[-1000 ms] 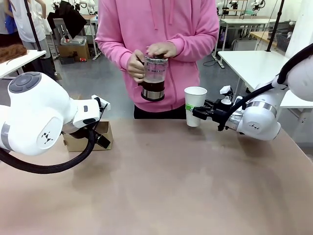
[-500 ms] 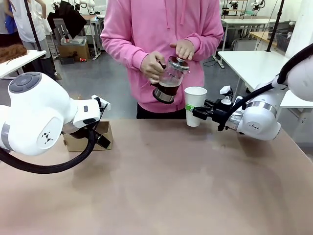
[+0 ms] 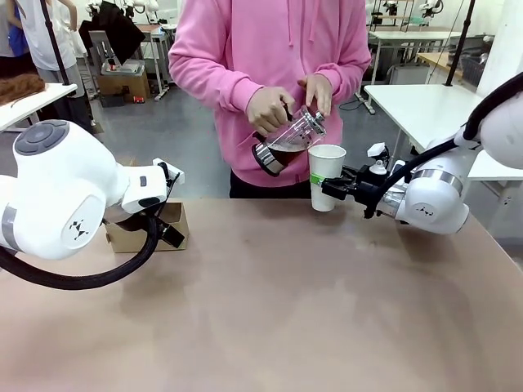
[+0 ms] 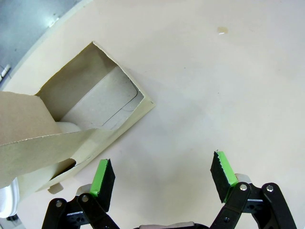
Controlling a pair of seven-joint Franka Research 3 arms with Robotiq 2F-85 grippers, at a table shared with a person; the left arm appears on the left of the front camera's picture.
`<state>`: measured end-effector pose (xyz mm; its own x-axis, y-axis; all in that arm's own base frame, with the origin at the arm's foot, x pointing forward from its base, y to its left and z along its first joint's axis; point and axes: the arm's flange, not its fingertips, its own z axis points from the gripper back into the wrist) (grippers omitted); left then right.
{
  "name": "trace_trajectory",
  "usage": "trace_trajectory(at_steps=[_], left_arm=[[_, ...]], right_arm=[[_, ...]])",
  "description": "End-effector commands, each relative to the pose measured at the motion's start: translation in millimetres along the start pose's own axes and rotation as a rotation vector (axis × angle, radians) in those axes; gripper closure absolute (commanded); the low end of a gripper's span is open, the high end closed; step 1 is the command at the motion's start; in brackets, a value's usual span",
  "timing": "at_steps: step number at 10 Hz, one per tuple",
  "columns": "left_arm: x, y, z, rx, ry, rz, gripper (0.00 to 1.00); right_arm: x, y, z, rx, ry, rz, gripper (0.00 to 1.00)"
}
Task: Pour a drink into a cup and package it in a carrier.
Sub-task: When a person places the Paper Cup Lid on the 600 ml Paper Cup , lift the 600 ml Paper Cup.
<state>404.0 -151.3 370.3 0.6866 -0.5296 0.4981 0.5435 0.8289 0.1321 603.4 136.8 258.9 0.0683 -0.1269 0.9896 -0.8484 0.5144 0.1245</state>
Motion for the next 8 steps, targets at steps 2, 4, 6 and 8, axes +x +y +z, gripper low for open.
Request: trace_trajectory(at_steps=[2,4,6,8], left_arm=[[0.0,-0.1,0.4,-0.001,-0.001,0.0,0.0],[0.0,-0.1,0.4,-0.001,-0.001,0.0,0.0],[0.0,-0.1,0.4,-0.001,-0.001,0.0,0.0],[0.0,-0.1,0.4,-0.001,-0.001,0.0,0.0]], right_arm=[[0.7,1.0,-2.9,-0.02,-0.001,-0.003,0.2],[0.7,1.0,-2.9,-0.02,-0.001,-0.003,0.2],[0.7,1.0,-2.9,-0.02,-0.001,-0.003,0.2],[0.7,1.0,-2.9,-0.02,-0.001,-0.003,0.2]])
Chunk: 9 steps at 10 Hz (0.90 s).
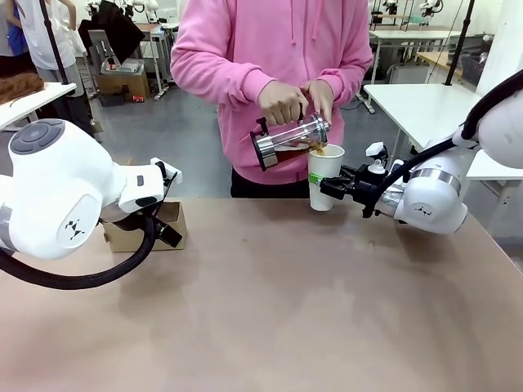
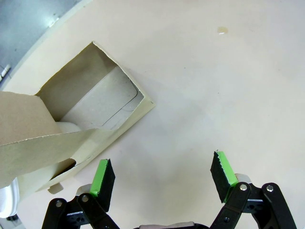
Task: Pour a drink into a cup and package it in a carrier.
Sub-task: When a person places the Paper Cup Lid on the 600 ml Paper Cup , lift the 600 ml Paper Cup.
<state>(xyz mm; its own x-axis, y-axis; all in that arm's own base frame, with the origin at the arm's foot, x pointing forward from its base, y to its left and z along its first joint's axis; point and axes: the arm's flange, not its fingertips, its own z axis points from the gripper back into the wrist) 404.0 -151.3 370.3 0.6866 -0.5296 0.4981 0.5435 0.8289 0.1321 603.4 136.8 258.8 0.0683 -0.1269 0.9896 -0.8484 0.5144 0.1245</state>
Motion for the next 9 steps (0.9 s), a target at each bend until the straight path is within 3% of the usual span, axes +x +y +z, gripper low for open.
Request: trace_trajectory(at_steps=[1,9], left_arm=[[0.0,-0.1,0.4,-0.001,-0.001,0.0,0.0],[0.0,-0.1,0.4,-0.001,-0.001,0.0,0.0]], right_arm=[[0.8,1.0,-2.9,-0.02,-0.001,-0.003,0.2],[0.8,1.0,-2.9,-0.02,-0.001,-0.003,0.2]])
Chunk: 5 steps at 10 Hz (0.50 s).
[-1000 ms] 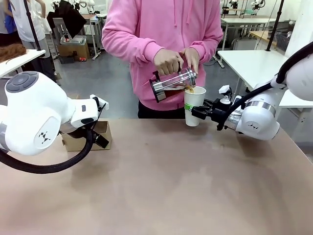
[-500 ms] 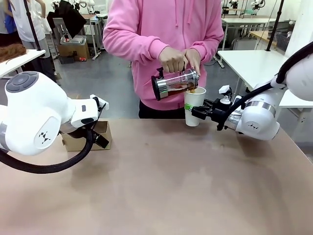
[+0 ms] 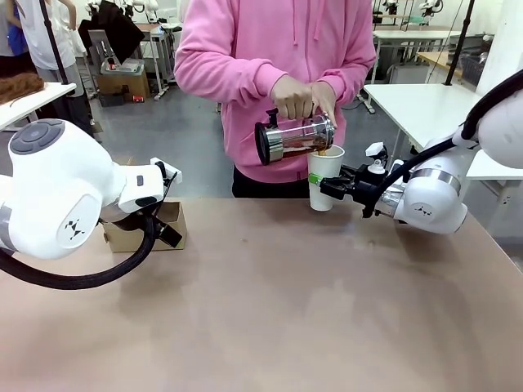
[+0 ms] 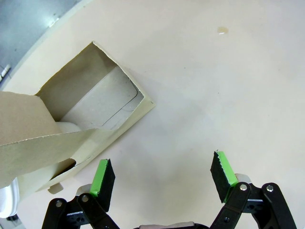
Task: Pour a drink into a cup and package it in a carrier.
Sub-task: When a person places the Paper Cup Lid on the 600 ml Paper Cup , lift the 600 ml Paper Cup.
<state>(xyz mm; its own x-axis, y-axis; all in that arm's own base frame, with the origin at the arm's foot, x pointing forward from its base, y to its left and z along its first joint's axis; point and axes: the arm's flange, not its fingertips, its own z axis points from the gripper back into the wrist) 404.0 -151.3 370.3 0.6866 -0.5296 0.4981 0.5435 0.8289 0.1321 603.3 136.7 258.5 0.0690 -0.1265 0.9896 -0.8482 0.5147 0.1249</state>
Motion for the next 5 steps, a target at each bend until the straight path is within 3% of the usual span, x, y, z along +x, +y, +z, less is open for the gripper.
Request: trace_trajectory(at_steps=[1,5], left_arm=[[0.0,-0.1,0.4,-0.001,-0.001,0.0,0.0],[0.0,-0.1,0.4,-0.001,-0.001,0.0,0.0]], right_arm=[[1.1,1.0,-3.0,-0.02,-0.002,-0.003,0.2],[1.1,1.0,-3.0,-0.02,-0.002,-0.003,0.2]])
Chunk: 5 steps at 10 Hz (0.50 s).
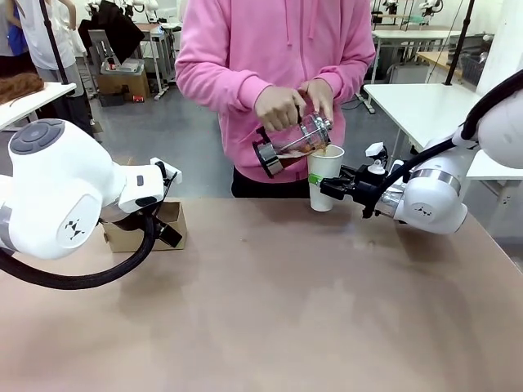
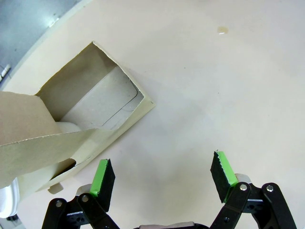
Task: Pour a drink into a cup and package it in a carrier.
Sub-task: When a person places the Paper Cup Lid on the 600 ml Paper Cup , lift the 600 ml Paper Cup.
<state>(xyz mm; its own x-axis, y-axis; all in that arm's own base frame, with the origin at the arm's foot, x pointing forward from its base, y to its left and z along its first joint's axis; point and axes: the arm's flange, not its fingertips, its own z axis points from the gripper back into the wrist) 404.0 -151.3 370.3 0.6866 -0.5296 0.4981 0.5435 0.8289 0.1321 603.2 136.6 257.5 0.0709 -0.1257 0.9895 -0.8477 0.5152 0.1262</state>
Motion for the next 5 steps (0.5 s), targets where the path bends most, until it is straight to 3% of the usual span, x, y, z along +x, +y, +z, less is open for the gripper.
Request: trace_trajectory(at_steps=[1,5], left_arm=[[0.0,-0.1,0.4,-0.001,-0.001,0.0,0.0],[0.0,-0.1,0.4,-0.001,-0.001,0.0,0.0]], right_arm=[[2.1,1.0,-3.3,-0.019,-0.003,-0.002,0.2],[2.1,1.0,-3.3,-0.019,-0.003,-0.002,0.2]])
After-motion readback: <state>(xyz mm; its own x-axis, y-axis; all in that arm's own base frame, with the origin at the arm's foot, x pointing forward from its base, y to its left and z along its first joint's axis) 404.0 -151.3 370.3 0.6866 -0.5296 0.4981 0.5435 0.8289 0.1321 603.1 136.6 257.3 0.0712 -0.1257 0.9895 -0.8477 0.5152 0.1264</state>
